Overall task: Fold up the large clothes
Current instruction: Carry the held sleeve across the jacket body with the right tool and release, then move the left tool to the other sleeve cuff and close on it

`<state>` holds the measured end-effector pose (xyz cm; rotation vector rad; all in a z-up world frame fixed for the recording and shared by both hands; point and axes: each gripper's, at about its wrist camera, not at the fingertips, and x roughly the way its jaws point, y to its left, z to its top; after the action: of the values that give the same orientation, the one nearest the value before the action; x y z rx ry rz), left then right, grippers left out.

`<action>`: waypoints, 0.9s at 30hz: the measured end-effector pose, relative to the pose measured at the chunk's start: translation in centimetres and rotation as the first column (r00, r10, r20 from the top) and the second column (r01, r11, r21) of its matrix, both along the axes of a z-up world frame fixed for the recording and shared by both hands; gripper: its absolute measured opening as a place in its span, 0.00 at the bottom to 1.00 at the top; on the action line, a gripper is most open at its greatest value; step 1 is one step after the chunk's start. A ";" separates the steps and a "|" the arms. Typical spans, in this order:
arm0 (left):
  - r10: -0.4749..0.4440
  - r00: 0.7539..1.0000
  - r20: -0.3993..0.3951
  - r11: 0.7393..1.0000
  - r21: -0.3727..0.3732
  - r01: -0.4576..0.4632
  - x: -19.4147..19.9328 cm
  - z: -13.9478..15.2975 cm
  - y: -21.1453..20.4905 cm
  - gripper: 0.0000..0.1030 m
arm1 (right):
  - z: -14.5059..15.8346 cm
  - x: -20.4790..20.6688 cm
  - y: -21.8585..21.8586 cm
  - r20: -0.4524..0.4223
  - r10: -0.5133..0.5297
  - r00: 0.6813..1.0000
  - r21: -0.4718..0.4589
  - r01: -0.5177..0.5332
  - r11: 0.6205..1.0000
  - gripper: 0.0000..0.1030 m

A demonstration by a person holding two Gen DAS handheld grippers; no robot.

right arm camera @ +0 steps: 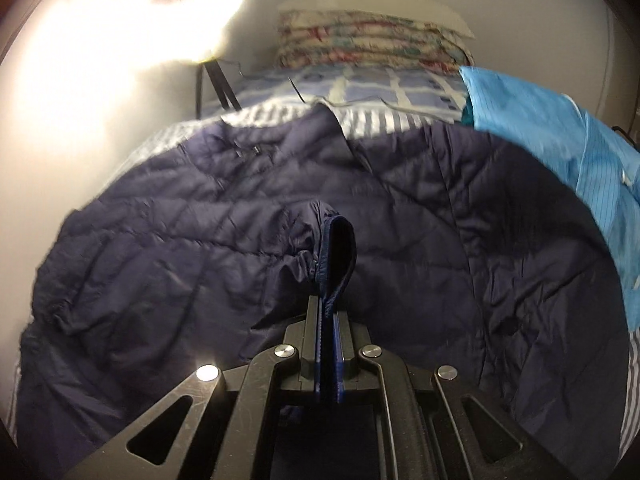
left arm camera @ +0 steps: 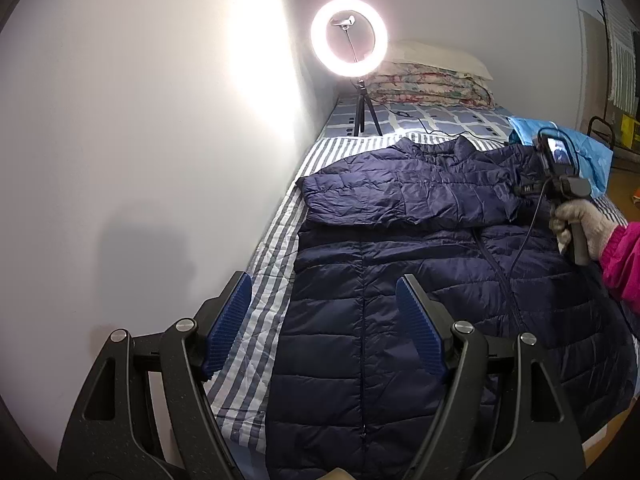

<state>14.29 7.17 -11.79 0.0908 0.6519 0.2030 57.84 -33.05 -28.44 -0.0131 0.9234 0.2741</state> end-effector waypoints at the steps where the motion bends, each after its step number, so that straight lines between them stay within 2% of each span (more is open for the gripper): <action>1: 0.000 1.000 0.002 1.000 -0.002 0.000 0.0 0.0 0.0 0.75 | -0.4 0.0 -0.1 -0.010 -0.005 1.000 -0.007 0.005 1.000 0.02; 4: -0.004 1.000 0.005 1.000 0.001 0.004 -0.2 0.3 0.0 0.75 | -1.1 0.1 -0.4 -0.038 -0.027 0.999 -0.019 0.026 0.999 0.07; 6: -0.008 1.000 0.010 1.000 0.001 0.008 -0.3 0.5 -0.1 0.75 | -0.7 -0.1 -0.8 -0.030 -0.046 0.998 -0.020 0.046 0.999 0.23; 8: -0.012 1.000 0.018 1.000 -0.003 0.012 -0.5 0.8 -0.1 0.75 | 0.5 -0.7 -1.3 -0.002 -0.061 0.998 0.001 0.061 0.998 0.34; 11: -0.021 0.999 0.036 1.000 -0.016 0.022 -0.7 1.5 -0.3 0.75 | 3.2 -2.3 -2.5 0.039 -0.056 0.998 0.065 0.053 0.996 0.38; 14: -0.057 0.997 0.048 0.996 -0.062 0.060 -1.0 2.0 -0.5 0.75 | 6.2 -4.5 -3.6 0.092 -0.048 0.995 0.086 0.040 0.995 0.45; 16: -0.074 0.995 0.064 0.992 -0.102 0.081 -1.2 2.4 -0.8 0.75 | 8.6 -6.9 -5.0 0.136 -0.044 0.990 0.110 0.029 0.994 0.50; 19: -0.107 0.991 0.078 0.981 -0.153 0.118 -1.7 2.9 -1.8 0.75 | 11.2 -10.3 -7.1 0.184 -0.044 0.982 0.152 0.016 0.988 0.62; 21: -0.143 0.986 0.083 0.977 -0.149 0.155 -2.1 3.2 -3.0 0.75 | 13.0 -13.1 -9.0 0.214 -0.045 0.976 0.170 0.008 0.985 0.67; 24: -0.205 0.974 0.097 0.969 -0.121 0.216 -2.7 3.7 -5.3 0.75 | 15.2 -17.2 -11.8 0.250 -0.061 0.966 0.172 0.017 0.985 0.68; 27: -0.283 0.953 0.107 0.950 -0.109 0.294 -3.4 4.1 -8.3 0.73 | 16.8 -21.5 -15.0 0.280 -0.106 0.954 0.174 0.058 0.983 0.69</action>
<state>10.91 -1.10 -7.71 0.0562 0.5525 -0.1163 36.34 -48.05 -11.61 0.1343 0.6069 0.2621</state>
